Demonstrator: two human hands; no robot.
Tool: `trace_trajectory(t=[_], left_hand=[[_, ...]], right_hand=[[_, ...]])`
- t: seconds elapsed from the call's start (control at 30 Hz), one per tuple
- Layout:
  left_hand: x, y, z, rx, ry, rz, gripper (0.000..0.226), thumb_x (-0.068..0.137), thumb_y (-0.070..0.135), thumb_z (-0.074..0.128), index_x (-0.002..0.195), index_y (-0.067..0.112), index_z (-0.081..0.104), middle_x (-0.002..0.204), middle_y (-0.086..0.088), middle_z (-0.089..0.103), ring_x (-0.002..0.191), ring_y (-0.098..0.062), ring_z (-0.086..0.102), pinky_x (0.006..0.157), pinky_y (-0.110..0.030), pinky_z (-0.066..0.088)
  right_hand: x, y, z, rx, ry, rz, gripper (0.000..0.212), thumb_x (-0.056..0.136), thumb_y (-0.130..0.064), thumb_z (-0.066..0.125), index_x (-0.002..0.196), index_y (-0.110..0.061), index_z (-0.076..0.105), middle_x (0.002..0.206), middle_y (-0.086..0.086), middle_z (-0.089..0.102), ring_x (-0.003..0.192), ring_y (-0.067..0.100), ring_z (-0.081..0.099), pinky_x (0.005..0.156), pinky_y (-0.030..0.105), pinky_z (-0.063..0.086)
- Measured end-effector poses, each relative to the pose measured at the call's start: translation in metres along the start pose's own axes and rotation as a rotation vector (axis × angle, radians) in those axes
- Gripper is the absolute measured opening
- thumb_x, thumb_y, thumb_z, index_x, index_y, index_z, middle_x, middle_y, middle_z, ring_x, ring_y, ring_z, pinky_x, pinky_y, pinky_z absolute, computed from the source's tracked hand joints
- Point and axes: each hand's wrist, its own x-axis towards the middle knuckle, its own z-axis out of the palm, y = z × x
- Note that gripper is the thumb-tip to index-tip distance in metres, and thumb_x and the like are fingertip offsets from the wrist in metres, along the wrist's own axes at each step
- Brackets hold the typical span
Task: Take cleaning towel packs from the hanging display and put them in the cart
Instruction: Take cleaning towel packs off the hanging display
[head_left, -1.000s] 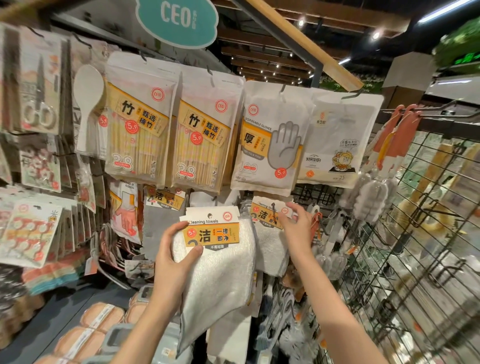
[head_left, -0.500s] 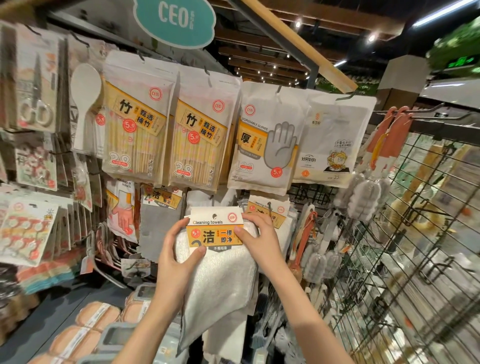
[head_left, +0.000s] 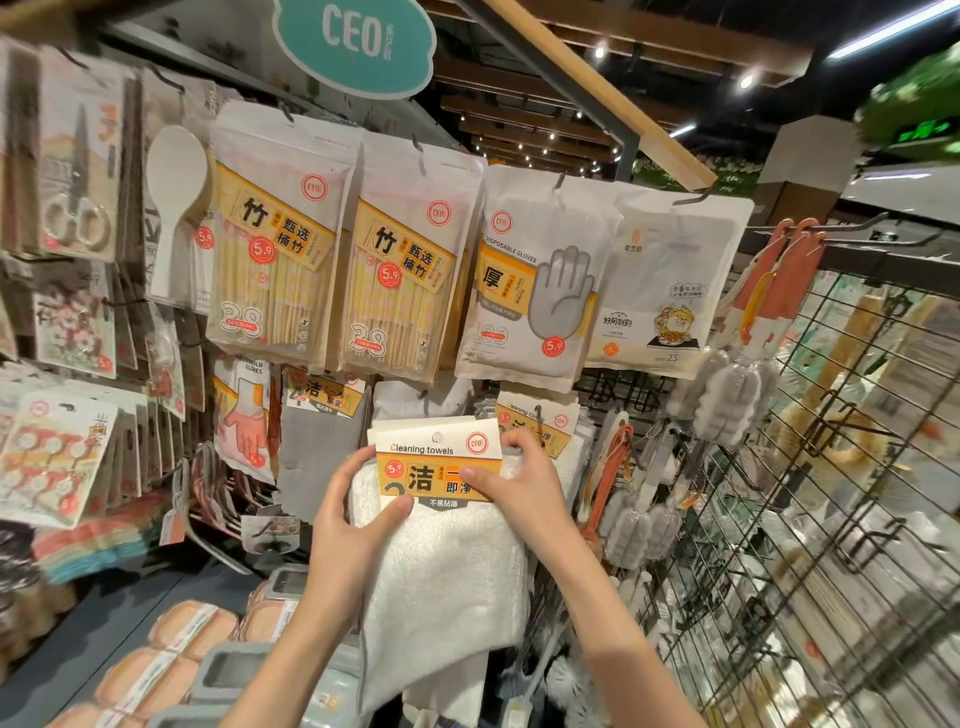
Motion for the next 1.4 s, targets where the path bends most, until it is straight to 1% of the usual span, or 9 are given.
trace_trajectory(t=[0.17, 0.4, 0.5, 0.77, 0.97, 1.1, 1.2, 1.3, 1.4], left_hand=[[0.0, 0.002, 0.003, 0.067, -0.011, 0.025, 0.048, 0.076, 0.009, 0.075, 0.108, 0.04, 0.055, 0.117, 0.017, 0.058, 0.113, 0.0, 0.05, 0.094, -0.029, 0.043], [0.001, 0.002, 0.0, 0.042, 0.01, -0.029, 0.046, 0.068, 0.042, 0.076, 0.11, 0.042, 0.056, 0.115, 0.017, 0.06, 0.109, -0.028, 0.061, 0.093, -0.056, 0.047], [0.002, 0.003, -0.001, 0.044, 0.022, -0.012, 0.035, 0.08, 0.031, 0.073, 0.108, 0.042, 0.056, 0.107, 0.029, 0.06, 0.109, -0.025, 0.06, 0.096, -0.053, 0.045], [0.008, -0.002, -0.005, 0.063, 0.045, 0.018, 0.041, 0.072, 0.029, 0.065, 0.108, 0.045, 0.056, 0.124, 0.01, 0.058, 0.114, -0.021, 0.057, 0.101, -0.054, 0.042], [0.013, -0.01, -0.009, 0.064, 0.055, 0.045, 0.042, 0.085, 0.011, 0.068, 0.107, 0.045, 0.056, 0.122, 0.018, 0.055, 0.116, -0.017, 0.054, 0.105, -0.05, 0.039], [0.016, -0.013, -0.011, 0.083, 0.057, 0.037, 0.043, 0.086, 0.01, 0.065, 0.106, 0.047, 0.056, 0.123, 0.017, 0.055, 0.116, -0.017, 0.054, 0.103, -0.05, 0.04], [0.019, -0.014, -0.012, 0.09, 0.048, 0.039, 0.042, 0.086, 0.009, 0.065, 0.106, 0.045, 0.056, 0.123, 0.012, 0.057, 0.114, -0.019, 0.056, 0.102, -0.052, 0.041], [0.02, -0.015, -0.012, 0.094, 0.055, 0.034, 0.043, 0.085, 0.01, 0.066, 0.106, 0.046, 0.056, 0.124, 0.007, 0.058, 0.113, -0.021, 0.057, 0.101, -0.053, 0.041], [0.022, -0.017, -0.013, 0.102, 0.054, 0.028, 0.043, 0.085, 0.011, 0.067, 0.108, 0.046, 0.056, 0.125, 0.007, 0.058, 0.114, -0.022, 0.057, 0.101, -0.054, 0.041]], right_hand=[[0.003, 0.002, -0.006, 0.146, -0.005, -0.011, 0.032, 0.077, -0.004, 0.074, 0.096, -0.008, 0.049, 0.098, -0.005, 0.063, 0.096, 0.021, 0.065, 0.085, 0.048, 0.054], [0.007, 0.019, -0.02, 0.221, 0.143, -0.015, 0.031, 0.077, -0.01, 0.075, 0.094, -0.022, 0.053, 0.107, -0.002, 0.063, 0.101, 0.019, 0.063, 0.089, 0.034, 0.053], [0.01, 0.03, -0.027, 0.241, 0.206, 0.015, 0.033, 0.077, -0.007, 0.074, 0.095, -0.025, 0.053, 0.107, -0.007, 0.061, 0.103, 0.018, 0.06, 0.09, 0.033, 0.051], [0.019, 0.052, -0.044, 0.254, 0.386, 0.086, 0.029, 0.081, -0.003, 0.069, 0.104, -0.014, 0.056, 0.1, -0.01, 0.058, 0.092, 0.008, 0.059, 0.079, 0.024, 0.05], [0.035, 0.06, -0.048, 0.223, 0.41, 0.118, 0.028, 0.082, -0.003, 0.068, 0.104, -0.012, 0.054, 0.092, -0.015, 0.056, 0.082, 0.0, 0.056, 0.064, 0.011, 0.043], [0.045, 0.069, -0.048, 0.19, 0.437, 0.121, 0.031, 0.082, -0.002, 0.068, 0.105, -0.015, 0.053, 0.092, -0.017, 0.054, 0.086, 0.004, 0.054, 0.065, 0.01, 0.039], [0.048, 0.073, -0.047, 0.156, 0.462, 0.094, 0.04, 0.082, -0.001, 0.067, 0.112, -0.021, 0.049, 0.097, -0.024, 0.049, 0.086, -0.008, 0.048, 0.065, 0.007, 0.037], [0.051, 0.081, -0.048, 0.161, 0.51, 0.078, 0.046, 0.081, 0.002, 0.067, 0.118, -0.02, 0.05, 0.106, -0.014, 0.052, 0.091, -0.004, 0.05, 0.072, 0.011, 0.039], [0.059, 0.088, -0.044, 0.124, 0.522, 0.08, 0.046, 0.08, 0.001, 0.068, 0.114, -0.025, 0.052, 0.114, -0.007, 0.054, 0.104, 0.012, 0.054, 0.085, 0.03, 0.049]])
